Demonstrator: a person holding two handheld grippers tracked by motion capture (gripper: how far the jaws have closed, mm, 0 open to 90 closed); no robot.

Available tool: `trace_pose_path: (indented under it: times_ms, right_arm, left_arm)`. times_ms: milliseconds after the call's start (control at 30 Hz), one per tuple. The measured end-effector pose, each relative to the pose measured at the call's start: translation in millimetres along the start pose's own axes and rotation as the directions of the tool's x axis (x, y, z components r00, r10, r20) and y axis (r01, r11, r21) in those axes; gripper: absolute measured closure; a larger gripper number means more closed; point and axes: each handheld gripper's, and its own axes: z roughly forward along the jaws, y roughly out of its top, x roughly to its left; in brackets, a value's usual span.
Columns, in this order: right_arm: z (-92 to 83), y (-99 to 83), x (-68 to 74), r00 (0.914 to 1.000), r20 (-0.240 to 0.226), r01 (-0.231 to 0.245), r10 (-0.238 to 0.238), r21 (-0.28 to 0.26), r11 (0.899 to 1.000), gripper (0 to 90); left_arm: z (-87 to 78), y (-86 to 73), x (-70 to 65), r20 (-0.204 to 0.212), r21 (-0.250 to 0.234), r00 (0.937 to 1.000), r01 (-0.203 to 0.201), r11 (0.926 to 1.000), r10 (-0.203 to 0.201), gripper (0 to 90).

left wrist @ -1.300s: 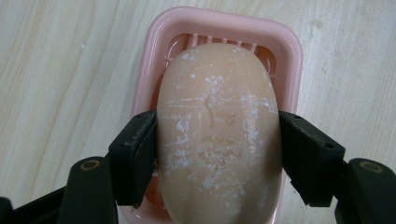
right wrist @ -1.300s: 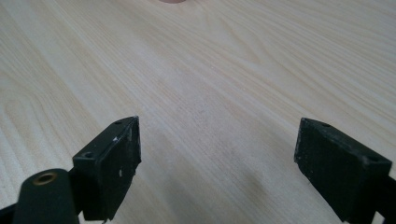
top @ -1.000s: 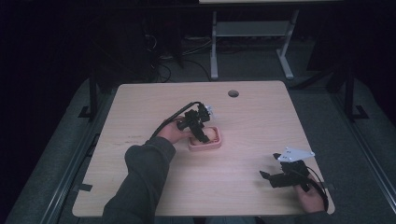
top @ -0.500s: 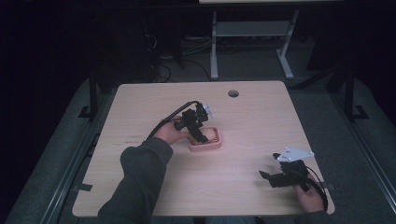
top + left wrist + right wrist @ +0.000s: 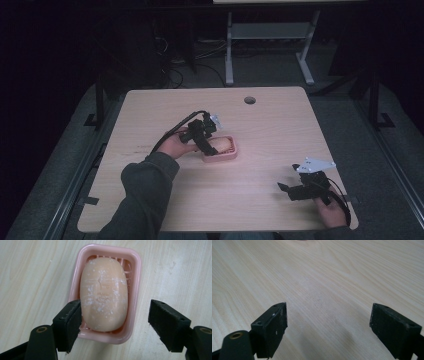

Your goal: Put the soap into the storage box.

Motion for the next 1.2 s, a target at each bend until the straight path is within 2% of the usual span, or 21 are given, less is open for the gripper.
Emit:
trace_pose_path:
  times_ms: [333, 633, 800, 1200]
  right_arm:
    - [0.9, 0.1, -0.5, 1.0, 0.005, 0.003, -0.003, 0.005, 1.0, 14.1]
    - [2.3, 0.7, 0.0, 0.9999, 0.011, 0.001, -0.001, 0.01, 1.0, 14.1]
    - [2.9, 1.1, 0.2, 0.9999, 0.011, 0.005, -0.005, 0.012, 1.0, 14.1]
    - [1.6, 0.1, -1.3, 0.9997, 0.022, -0.008, 0.007, 0.013, 1.0, 14.1]
  left_arm:
    - [-4.4, -8.5, -3.6, -0.003, -0.02, 0.9999, 0.012, 0.9997, -0.012, 26.0]
    - [-7.4, -20.0, -9.8, 0.001, 0.006, 0.9998, 0.02, 0.9998, -0.02, 23.7]
    - [-12.3, -24.1, -14.0, 0.003, -0.021, 0.9997, 0.024, 0.9995, -0.024, 23.6]
    - [-16.9, -41.8, -21.8, -0.006, -0.031, 0.9994, 0.034, 0.9989, -0.034, 23.5]
